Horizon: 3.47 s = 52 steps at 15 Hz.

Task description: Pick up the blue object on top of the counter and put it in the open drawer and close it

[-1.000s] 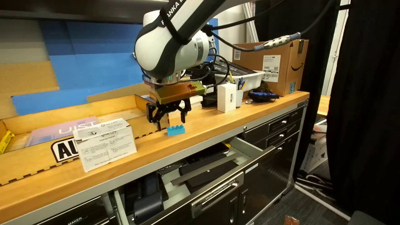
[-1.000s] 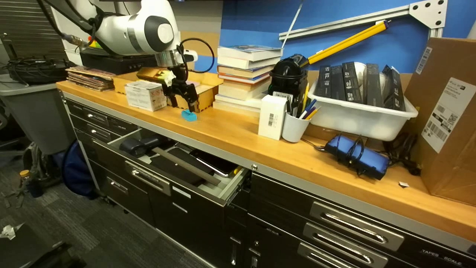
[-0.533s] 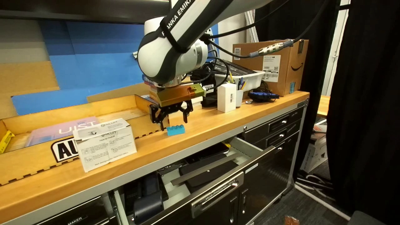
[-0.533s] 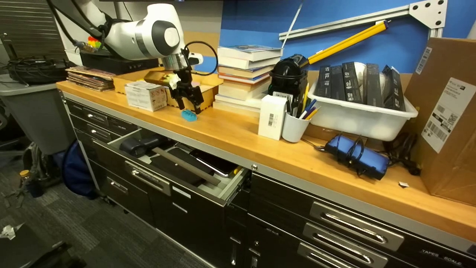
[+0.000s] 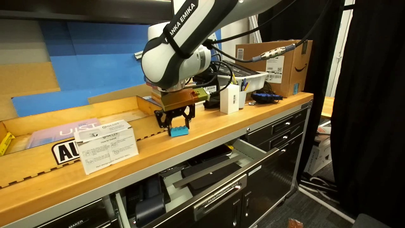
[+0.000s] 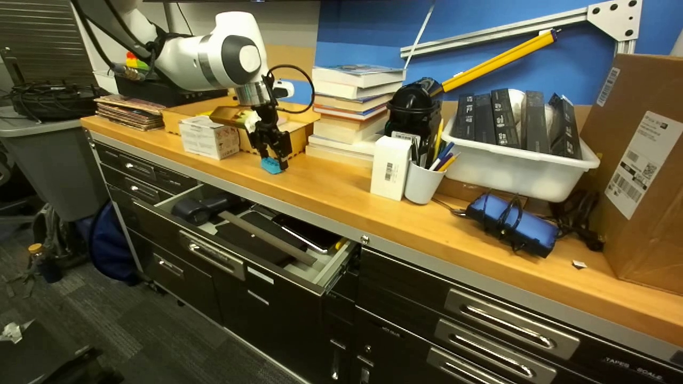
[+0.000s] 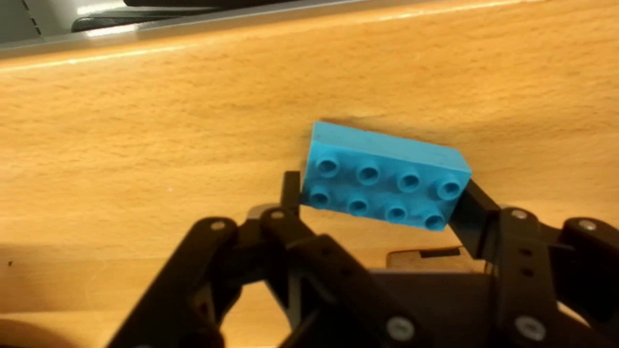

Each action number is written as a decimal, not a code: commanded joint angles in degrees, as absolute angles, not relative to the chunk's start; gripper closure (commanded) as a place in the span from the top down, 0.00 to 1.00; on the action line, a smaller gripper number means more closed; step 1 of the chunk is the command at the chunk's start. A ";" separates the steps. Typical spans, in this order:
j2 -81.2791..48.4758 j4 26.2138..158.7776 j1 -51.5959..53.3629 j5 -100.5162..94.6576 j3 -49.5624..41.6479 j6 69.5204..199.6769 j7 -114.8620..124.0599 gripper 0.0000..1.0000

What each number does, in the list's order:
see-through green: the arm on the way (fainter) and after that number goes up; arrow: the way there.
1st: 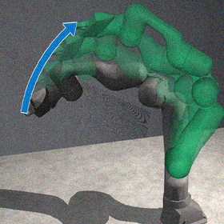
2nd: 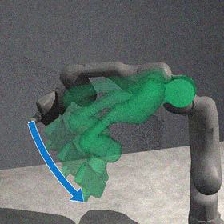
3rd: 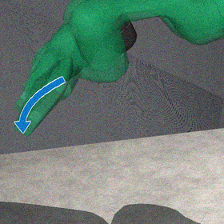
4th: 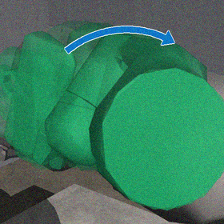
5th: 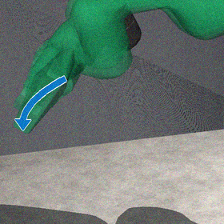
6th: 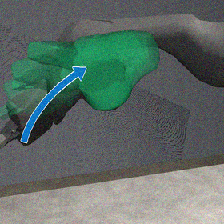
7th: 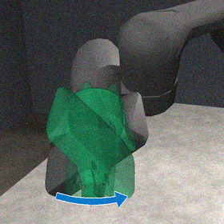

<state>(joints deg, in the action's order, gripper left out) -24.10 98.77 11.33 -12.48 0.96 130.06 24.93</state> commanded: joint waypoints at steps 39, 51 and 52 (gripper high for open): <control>-7.24 136.90 6.95 -16.71 2.00 124.76 25.38 1.00; -14.25 132.09 12.39 -36.93 0.57 143.38 51.10 1.00; -14.97 131.10 12.76 -38.32 0.60 143.75 53.07 1.00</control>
<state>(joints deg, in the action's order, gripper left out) -12.02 135.04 10.79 -33.91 1.50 141.50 46.98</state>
